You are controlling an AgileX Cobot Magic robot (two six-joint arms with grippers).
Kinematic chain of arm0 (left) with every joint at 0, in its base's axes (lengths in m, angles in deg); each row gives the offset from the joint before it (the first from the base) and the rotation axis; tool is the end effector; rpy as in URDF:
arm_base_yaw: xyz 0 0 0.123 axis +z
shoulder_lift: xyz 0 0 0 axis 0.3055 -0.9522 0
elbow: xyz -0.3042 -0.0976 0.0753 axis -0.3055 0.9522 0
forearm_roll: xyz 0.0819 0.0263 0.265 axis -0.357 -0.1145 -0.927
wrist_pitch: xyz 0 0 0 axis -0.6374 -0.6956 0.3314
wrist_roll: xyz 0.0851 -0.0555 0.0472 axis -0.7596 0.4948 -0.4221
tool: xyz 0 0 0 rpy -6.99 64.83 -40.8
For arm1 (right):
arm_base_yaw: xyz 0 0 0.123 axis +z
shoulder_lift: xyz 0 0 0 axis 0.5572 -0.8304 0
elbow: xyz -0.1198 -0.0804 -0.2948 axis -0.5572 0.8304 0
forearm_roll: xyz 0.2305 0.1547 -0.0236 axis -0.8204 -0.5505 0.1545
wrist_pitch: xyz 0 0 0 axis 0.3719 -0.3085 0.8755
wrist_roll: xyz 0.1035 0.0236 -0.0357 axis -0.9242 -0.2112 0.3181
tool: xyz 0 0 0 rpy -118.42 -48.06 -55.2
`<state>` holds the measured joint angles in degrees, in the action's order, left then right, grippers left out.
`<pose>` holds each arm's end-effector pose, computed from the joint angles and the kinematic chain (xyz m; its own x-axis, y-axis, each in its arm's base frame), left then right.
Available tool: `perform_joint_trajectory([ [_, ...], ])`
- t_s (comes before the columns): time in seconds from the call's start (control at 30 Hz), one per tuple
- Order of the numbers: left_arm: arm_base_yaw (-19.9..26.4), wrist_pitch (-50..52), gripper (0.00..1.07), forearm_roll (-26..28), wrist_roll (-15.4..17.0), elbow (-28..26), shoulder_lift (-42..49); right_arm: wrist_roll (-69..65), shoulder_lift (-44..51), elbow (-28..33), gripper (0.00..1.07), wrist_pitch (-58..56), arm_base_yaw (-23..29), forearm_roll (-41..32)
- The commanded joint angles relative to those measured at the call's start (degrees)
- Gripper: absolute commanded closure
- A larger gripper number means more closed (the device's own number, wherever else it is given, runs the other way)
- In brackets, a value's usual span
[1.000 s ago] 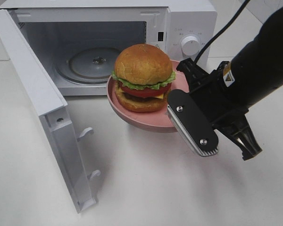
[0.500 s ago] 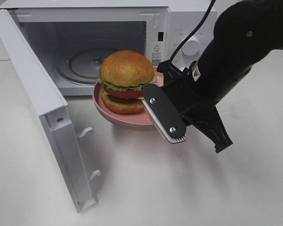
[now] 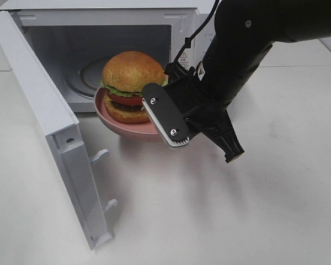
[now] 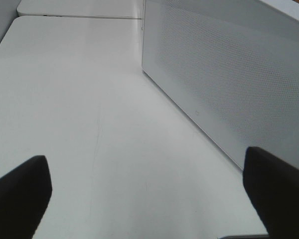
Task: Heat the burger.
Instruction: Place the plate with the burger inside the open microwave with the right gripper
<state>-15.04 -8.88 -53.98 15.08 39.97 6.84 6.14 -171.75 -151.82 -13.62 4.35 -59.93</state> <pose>-0.0092 -0.0144 0.2849 -0.4465 -0.0353 -0.8941 0.0575 0.9960 -0.0681 0.3166 0.2457 0.2172 0.5100 -0.8595 -0.0334 -0.7865 -0.4502 -0.4228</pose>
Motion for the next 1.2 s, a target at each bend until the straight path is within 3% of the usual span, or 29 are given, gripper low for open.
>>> perform_joint_trajectory([
  [0.03,0.11,0.46,0.09,0.06,0.00,0.00,1.03,-2.23,-0.92,-3.50,1.07,4.07,-0.69,1.60],
  [1.2,0.11,0.46,0.09,0.06,0.00,0.00,1.03,-8.02,-18.56,-28.88,1.07,-2.06,-0.69,4.81],
])
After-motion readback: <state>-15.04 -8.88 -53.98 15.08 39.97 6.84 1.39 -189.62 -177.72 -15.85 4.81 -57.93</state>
